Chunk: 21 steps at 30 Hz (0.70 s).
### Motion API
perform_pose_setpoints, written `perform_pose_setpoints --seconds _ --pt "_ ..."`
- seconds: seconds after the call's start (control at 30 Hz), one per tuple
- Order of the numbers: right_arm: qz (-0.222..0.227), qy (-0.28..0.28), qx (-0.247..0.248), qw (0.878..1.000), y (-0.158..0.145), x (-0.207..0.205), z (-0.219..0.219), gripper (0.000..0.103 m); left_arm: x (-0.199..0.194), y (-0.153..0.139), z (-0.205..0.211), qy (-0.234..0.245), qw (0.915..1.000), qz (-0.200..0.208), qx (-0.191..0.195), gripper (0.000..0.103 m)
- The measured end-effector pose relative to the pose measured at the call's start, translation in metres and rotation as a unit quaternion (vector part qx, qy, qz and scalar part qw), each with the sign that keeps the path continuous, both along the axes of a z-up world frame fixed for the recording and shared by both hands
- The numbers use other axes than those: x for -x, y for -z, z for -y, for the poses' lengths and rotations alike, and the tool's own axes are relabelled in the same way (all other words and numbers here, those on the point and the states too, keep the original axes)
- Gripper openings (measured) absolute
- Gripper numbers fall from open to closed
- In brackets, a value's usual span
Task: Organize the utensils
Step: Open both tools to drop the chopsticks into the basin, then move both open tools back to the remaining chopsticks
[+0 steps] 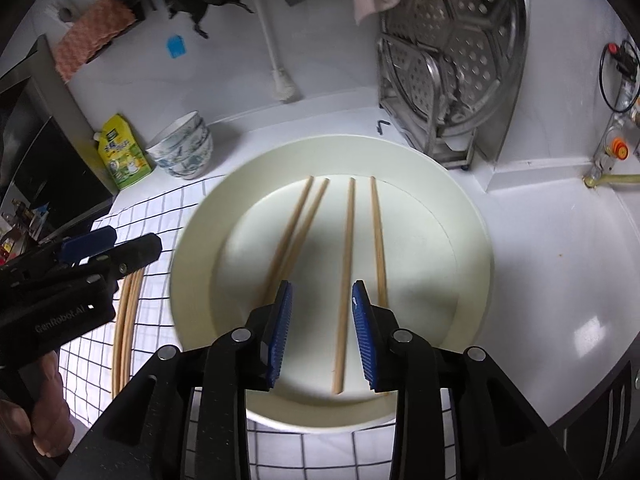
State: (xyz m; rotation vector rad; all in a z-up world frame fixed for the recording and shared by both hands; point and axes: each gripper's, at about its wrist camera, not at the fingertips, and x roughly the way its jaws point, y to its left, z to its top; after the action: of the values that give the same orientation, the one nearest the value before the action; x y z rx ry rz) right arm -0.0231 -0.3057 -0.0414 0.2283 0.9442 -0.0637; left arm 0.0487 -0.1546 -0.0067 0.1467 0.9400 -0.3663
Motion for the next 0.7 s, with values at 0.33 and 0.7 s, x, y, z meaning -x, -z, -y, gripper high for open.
perform_pose_setpoints --seconds 0.33,0.7 --pt "0.011 -0.038 0.008 0.999 -0.013 -0.002 -0.054 0.040 0.010 -0.015 -0.060 -0.035 0.9991 0.022 0.004 0.079" --pt "0.003 -0.095 0.005 0.995 -0.008 -0.015 -0.125 0.045 0.010 -0.001 -0.146 -0.094 0.9954 0.006 0.013 0.087"
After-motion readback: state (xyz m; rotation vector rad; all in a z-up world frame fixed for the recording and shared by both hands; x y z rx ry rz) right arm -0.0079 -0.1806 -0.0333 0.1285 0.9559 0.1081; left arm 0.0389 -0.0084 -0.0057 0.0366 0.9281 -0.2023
